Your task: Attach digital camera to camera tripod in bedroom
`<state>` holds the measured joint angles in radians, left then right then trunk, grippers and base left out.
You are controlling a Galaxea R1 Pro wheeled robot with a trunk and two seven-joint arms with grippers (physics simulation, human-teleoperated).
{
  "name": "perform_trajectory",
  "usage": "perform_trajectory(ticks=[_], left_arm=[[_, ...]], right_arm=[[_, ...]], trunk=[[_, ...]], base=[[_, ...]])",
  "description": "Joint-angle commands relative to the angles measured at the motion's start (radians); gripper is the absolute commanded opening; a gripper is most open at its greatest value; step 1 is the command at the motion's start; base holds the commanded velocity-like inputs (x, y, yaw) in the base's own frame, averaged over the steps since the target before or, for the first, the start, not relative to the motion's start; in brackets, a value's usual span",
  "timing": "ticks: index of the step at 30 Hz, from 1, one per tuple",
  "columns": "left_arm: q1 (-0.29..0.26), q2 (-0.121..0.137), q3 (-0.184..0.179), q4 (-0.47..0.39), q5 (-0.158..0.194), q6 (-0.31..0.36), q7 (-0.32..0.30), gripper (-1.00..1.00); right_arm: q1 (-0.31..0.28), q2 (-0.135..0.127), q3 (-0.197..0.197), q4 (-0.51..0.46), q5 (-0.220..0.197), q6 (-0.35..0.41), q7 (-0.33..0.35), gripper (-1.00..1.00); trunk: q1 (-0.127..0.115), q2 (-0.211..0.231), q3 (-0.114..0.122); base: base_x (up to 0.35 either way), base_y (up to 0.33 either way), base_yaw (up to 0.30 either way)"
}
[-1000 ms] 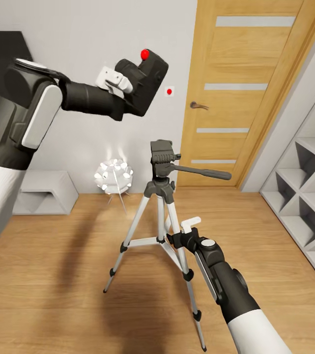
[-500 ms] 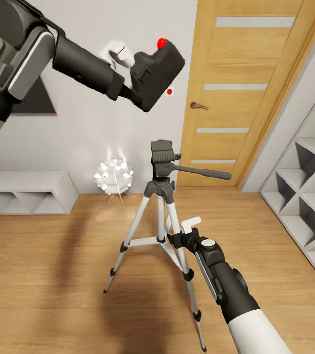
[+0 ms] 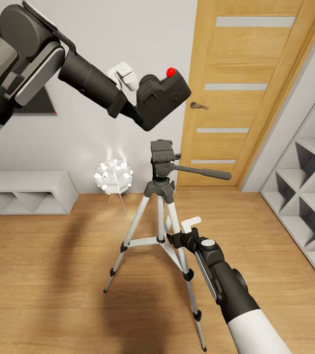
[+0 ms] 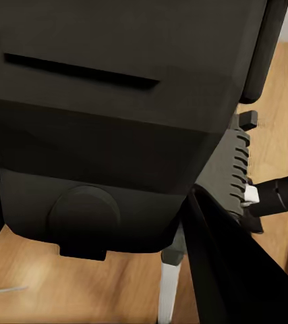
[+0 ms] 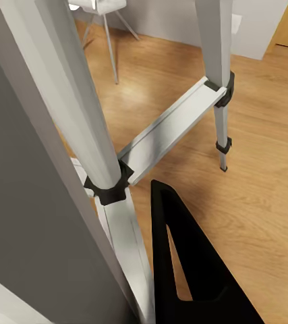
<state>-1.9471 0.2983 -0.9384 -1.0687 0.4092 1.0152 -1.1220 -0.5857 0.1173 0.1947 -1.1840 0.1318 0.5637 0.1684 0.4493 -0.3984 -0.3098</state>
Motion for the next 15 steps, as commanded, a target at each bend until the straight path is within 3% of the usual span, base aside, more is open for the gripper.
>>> perform_trajectory(ticks=[1, 10, 15], left_arm=[[-0.002, 0.002, -0.003, -0.004, 0.0, 0.001, -0.006, -1.0], [-0.003, 0.008, -0.003, -0.048, -0.004, -0.01, -0.012, -1.0], [-0.003, 0.005, 0.001, -0.044, 0.0, -0.062, -0.012, -1.0]], right_arm=[[0.0, 0.001, 0.0, 0.003, 0.011, 0.005, 0.007, -1.0], [0.0, 0.001, 0.0, 0.003, 0.012, 0.006, 0.009, -1.0], [0.0, 0.001, 0.0, 0.003, 0.013, 0.006, 0.009, -1.0]], trunk=[[0.001, -0.002, -0.002], [0.001, -0.002, -0.002], [0.001, -0.002, -0.002]], base=[[0.0, 0.0, 0.0], [0.0, 0.0, 0.0], [0.0, 0.0, 0.0]])
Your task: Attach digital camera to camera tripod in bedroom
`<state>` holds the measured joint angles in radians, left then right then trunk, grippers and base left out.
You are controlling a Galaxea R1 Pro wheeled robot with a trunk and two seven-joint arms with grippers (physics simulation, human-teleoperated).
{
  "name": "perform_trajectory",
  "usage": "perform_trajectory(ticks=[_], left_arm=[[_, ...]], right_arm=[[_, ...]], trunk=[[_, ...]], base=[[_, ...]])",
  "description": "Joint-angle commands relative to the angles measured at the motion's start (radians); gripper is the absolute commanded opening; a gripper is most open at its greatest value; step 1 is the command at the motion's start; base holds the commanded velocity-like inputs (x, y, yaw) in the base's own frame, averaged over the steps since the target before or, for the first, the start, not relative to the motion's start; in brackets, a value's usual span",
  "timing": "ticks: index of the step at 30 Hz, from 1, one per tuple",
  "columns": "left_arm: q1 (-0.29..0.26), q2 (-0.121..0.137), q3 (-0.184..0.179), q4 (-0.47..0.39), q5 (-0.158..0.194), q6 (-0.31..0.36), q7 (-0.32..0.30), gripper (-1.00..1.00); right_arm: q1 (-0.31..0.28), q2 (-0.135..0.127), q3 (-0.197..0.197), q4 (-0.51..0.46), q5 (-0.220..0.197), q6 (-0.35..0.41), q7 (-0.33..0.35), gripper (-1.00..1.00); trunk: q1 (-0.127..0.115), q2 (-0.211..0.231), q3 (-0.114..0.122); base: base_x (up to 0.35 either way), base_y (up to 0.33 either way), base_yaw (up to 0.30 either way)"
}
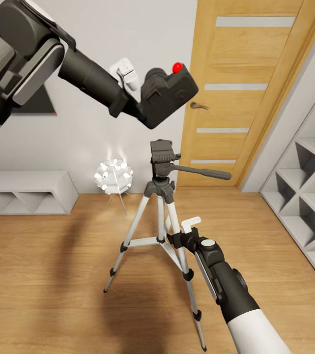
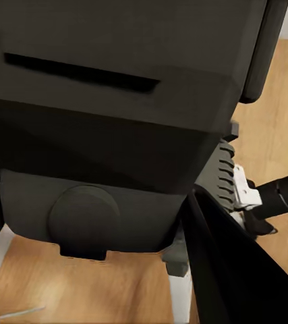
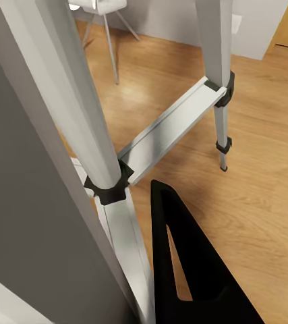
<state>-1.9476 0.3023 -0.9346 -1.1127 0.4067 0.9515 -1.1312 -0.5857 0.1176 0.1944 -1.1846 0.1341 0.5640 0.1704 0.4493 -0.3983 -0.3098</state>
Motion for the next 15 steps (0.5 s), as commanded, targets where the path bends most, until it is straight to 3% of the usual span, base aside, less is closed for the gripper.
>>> perform_trajectory(ticks=[1, 8, 15], left_arm=[[-0.002, 0.002, -0.003, 0.0, 0.002, -0.01, -0.003, -1.0], [-0.002, 0.002, -0.002, 0.012, 0.003, -0.073, 0.008, -1.0], [-0.002, 0.026, 0.013, 0.02, 0.013, -0.08, 0.057, -1.0]], right_arm=[[0.0, 0.001, 0.0, 0.003, 0.011, 0.005, 0.007, -1.0], [0.0, 0.001, 0.0, 0.003, 0.012, 0.005, 0.007, -1.0], [0.0, 0.0, 0.0, 0.003, 0.012, 0.005, 0.007, -1.0]], trunk=[[0.001, -0.002, -0.002], [0.001, -0.002, -0.002], [0.001, -0.002, -0.002]], base=[[0.0, 0.0, 0.0], [0.0, 0.0, 0.0], [0.0, 0.0, 0.0]])
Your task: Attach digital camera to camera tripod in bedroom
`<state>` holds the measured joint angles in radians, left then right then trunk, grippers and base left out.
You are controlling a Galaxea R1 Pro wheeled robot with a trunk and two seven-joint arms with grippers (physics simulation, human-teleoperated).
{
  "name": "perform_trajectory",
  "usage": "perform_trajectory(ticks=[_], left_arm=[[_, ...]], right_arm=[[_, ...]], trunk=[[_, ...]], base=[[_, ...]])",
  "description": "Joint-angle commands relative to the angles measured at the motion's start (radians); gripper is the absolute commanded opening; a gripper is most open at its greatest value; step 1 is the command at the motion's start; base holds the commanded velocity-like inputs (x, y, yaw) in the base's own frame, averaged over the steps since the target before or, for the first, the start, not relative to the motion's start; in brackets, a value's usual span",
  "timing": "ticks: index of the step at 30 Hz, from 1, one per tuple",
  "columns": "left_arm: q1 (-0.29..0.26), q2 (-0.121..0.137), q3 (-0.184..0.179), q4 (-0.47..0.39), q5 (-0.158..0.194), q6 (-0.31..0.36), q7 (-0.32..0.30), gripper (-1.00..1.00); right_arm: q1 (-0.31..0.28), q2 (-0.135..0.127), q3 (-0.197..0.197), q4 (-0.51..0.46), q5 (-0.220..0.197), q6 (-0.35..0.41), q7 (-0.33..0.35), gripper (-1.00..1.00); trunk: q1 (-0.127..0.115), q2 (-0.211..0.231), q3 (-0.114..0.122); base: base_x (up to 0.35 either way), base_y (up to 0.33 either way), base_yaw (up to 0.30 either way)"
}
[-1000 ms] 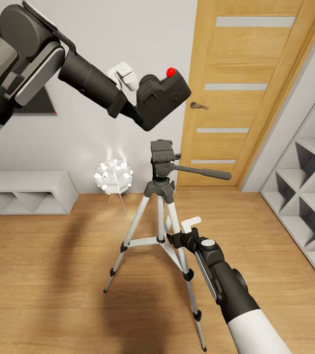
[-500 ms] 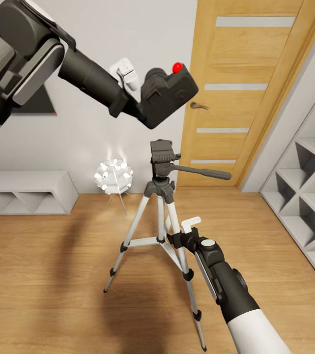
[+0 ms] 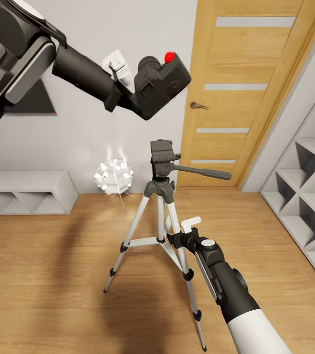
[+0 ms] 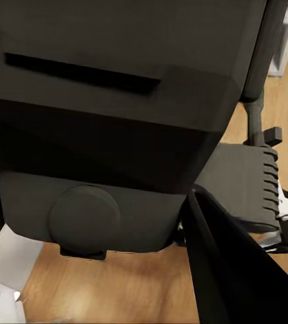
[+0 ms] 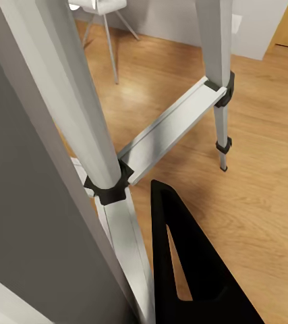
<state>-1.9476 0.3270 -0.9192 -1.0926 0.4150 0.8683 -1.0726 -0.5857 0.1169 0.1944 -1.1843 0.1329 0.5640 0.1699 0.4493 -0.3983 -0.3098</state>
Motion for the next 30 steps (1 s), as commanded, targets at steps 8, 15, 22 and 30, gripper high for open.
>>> perform_trajectory(ticks=[8, 15, 22, 30], left_arm=[[-0.002, 0.001, 0.048, 0.016, 0.007, 0.008, 0.009, -1.0], [-0.002, -0.015, 0.049, 0.098, 0.01, 0.02, -0.016, -1.0], [-0.011, -0.071, 0.039, 0.193, -0.099, 0.069, -0.108, -1.0], [-0.095, -0.098, 0.026, 0.273, -0.44, 0.084, -0.295, -1.0]], right_arm=[[0.0, 0.0, 0.0, 0.003, 0.013, 0.005, 0.007, -1.0], [0.0, 0.0, -0.001, 0.003, 0.013, 0.004, 0.007, -1.0], [0.0, 0.0, 0.0, 0.003, 0.013, 0.004, 0.007, -1.0], [0.0, -0.001, -0.004, -0.001, 0.012, 0.004, 0.007, -1.0]], trunk=[[0.001, -0.002, -0.002], [0.001, -0.002, -0.002], [0.001, -0.002, -0.002], [0.001, -0.002, -0.002]], base=[[0.0, 0.0, 0.0], [0.0, 0.0, 0.0], [0.0, 0.0, 0.0], [0.0, 0.0, 0.0]])
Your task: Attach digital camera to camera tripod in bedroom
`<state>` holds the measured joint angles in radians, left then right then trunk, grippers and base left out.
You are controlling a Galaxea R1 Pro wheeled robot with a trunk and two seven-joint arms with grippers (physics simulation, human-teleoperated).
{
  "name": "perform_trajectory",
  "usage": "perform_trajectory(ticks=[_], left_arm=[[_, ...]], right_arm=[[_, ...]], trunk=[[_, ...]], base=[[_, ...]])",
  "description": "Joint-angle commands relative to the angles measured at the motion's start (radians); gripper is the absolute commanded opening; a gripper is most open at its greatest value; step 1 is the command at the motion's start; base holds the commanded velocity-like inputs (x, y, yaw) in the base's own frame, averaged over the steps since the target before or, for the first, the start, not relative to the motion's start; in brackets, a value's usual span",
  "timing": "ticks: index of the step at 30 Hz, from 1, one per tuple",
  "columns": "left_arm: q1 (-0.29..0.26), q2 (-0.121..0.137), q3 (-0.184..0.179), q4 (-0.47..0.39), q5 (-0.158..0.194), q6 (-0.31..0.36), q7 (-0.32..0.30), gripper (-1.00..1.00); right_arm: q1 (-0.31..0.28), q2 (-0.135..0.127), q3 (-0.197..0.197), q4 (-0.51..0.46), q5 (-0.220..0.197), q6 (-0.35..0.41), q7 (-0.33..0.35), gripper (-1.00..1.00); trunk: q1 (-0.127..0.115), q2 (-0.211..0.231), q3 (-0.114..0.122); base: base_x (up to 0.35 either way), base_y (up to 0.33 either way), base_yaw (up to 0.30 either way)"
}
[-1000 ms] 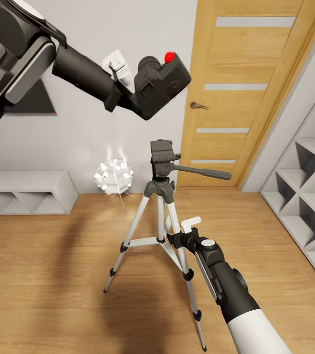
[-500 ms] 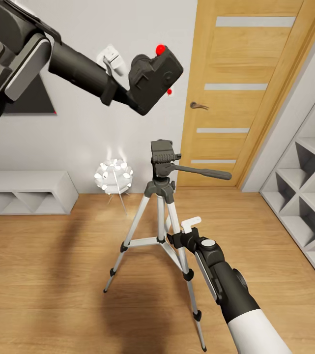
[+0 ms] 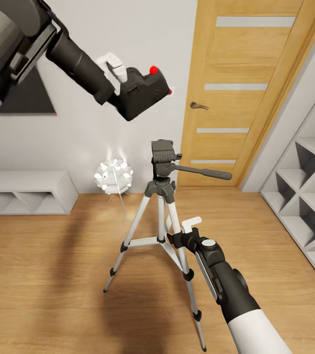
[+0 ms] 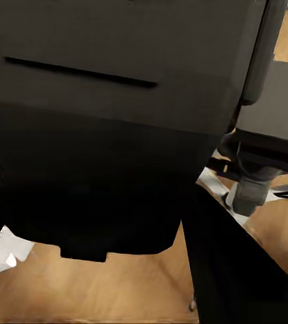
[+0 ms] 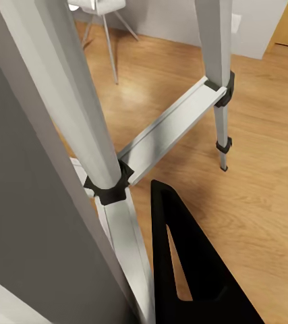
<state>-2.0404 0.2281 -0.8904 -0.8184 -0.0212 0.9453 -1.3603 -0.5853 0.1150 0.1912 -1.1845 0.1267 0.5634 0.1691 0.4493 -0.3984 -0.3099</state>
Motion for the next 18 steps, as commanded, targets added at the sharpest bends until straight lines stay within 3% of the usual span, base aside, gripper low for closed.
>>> perform_trajectory(ticks=[1, 5, 6, 10, 18], left_arm=[[-0.011, -0.011, -0.021, 0.001, -0.028, 0.008, -0.021, -1.0], [-0.02, -0.04, -0.086, 0.005, -0.045, 0.008, -0.035, -1.0], [-0.022, -0.05, -0.119, 0.007, -0.038, 0.009, -0.039, -1.0], [-0.025, -0.063, -0.167, 0.016, 0.005, 0.008, -0.044, -1.0], [-0.026, -0.087, -0.192, 0.045, 0.071, 0.003, -0.048, -1.0]], right_arm=[[-0.001, 0.0, -0.002, 0.0, 0.018, 0.004, 0.007, -1.0], [-0.001, 0.0, -0.002, 0.002, 0.015, 0.004, 0.006, -1.0], [-0.001, 0.0, -0.002, 0.002, 0.014, 0.004, 0.007, -1.0], [-0.001, 0.0, -0.003, 0.003, 0.013, 0.004, 0.008, -1.0], [-0.001, -0.009, -0.004, -0.005, 0.014, 0.004, 0.009, -1.0]], trunk=[[0.001, -0.002, -0.002], [0.001, -0.002, -0.002], [0.001, -0.002, -0.002], [0.001, -0.002, -0.002], [0.001, -0.002, -0.002]], base=[[0.0, 0.0, 0.0], [0.0, 0.0, 0.0], [0.0, 0.0, 0.0], [0.0, 0.0, 0.0], [0.0, 0.0, 0.0]])
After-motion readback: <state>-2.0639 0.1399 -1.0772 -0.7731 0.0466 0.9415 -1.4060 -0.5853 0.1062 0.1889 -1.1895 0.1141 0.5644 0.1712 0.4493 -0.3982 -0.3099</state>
